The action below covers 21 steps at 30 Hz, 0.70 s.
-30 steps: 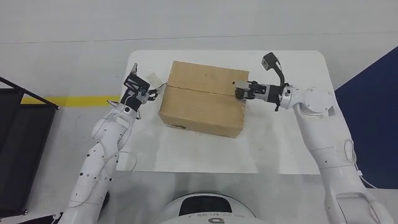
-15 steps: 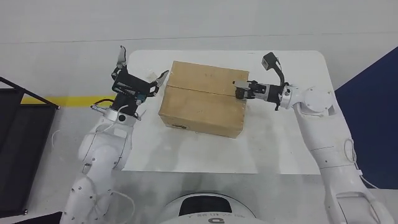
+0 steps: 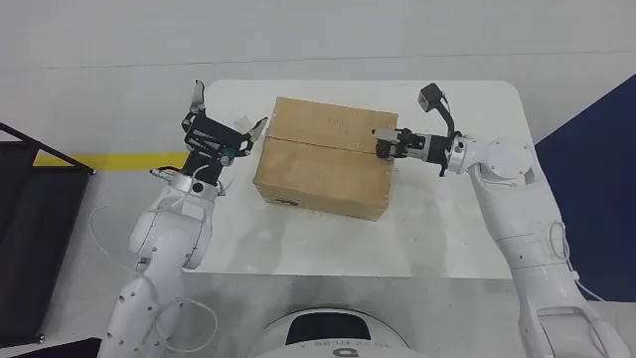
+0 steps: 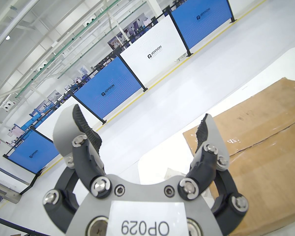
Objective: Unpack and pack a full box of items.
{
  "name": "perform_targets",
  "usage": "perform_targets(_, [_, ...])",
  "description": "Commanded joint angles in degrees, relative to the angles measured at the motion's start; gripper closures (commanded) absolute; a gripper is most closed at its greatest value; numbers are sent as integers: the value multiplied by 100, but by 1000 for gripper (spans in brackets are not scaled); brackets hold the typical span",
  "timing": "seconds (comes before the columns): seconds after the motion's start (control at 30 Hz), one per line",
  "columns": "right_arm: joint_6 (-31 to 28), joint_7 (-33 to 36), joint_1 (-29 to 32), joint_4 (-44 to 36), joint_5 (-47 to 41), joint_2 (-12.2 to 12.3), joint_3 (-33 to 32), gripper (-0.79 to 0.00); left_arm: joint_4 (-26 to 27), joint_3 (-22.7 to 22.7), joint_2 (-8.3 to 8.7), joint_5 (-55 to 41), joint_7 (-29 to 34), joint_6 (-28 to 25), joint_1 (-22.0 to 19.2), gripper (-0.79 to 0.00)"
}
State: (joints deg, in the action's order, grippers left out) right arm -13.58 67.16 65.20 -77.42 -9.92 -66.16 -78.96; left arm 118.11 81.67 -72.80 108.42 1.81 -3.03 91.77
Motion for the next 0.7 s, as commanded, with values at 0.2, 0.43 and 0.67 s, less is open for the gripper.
perform_targets(0.2, [0,0,0,0,0,0,0,-785,-4482,-512,-144,488,-391,1019,-2064,-785])
perform_targets(0.43, [0,0,0,0,0,0,0,-785,-5594,-550,-93,746,-1412,707,-2261,-785])
perform_targets(0.67, [0,0,0,0,0,0,0,-785,-5531,-163,86,549,-2278,-528,-2076,-785])
